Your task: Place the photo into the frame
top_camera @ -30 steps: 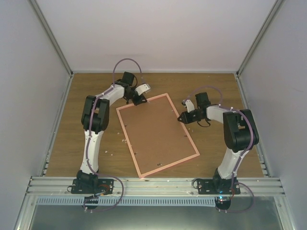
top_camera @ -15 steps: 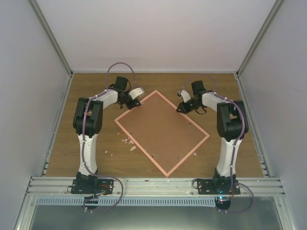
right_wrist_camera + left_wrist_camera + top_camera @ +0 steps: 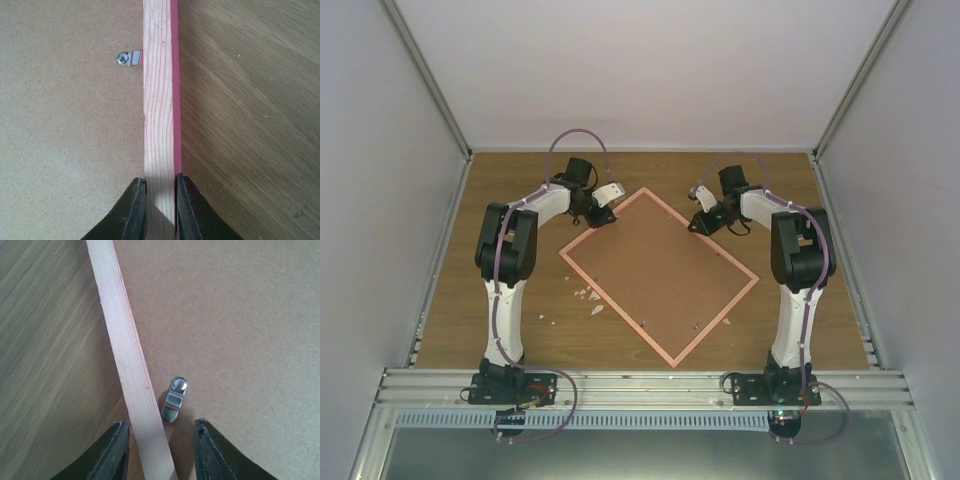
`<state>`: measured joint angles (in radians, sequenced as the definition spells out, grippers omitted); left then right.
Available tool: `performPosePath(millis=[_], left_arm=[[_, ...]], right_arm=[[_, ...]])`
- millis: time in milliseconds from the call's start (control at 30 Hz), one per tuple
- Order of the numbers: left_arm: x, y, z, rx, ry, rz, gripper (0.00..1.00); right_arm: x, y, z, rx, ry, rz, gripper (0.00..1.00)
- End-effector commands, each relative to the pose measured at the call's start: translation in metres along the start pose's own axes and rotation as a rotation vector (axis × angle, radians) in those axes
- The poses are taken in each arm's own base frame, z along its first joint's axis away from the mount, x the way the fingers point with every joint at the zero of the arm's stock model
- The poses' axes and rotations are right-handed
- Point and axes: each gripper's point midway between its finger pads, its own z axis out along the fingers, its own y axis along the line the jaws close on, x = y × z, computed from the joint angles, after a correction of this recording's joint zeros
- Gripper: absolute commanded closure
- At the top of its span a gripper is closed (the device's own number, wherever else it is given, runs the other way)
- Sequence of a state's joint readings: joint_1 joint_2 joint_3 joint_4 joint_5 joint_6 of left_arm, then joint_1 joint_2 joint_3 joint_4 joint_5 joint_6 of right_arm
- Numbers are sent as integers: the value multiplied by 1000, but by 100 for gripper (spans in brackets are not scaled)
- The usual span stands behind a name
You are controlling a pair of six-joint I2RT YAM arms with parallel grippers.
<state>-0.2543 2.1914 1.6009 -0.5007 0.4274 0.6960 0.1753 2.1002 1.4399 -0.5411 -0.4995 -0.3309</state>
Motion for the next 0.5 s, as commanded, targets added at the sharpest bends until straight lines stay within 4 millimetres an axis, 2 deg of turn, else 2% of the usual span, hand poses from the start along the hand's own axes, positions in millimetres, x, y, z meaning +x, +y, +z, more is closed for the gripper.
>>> performPosePath(millis=[0,200,367,467], left_arm=[[13,3,22,-41,76,-5,64],[20,2,31,-90,120,-20,73],[25,4,31,-138,152,-21,80],[23,-2,30,-125,143,-17,83]], right_arm=[[27,-9,18,20,82,12,99],[27,-10,16,27,78,12,100],[27,-10,15,31,77,8,100],[28,-9,15,30,77,6,99]])
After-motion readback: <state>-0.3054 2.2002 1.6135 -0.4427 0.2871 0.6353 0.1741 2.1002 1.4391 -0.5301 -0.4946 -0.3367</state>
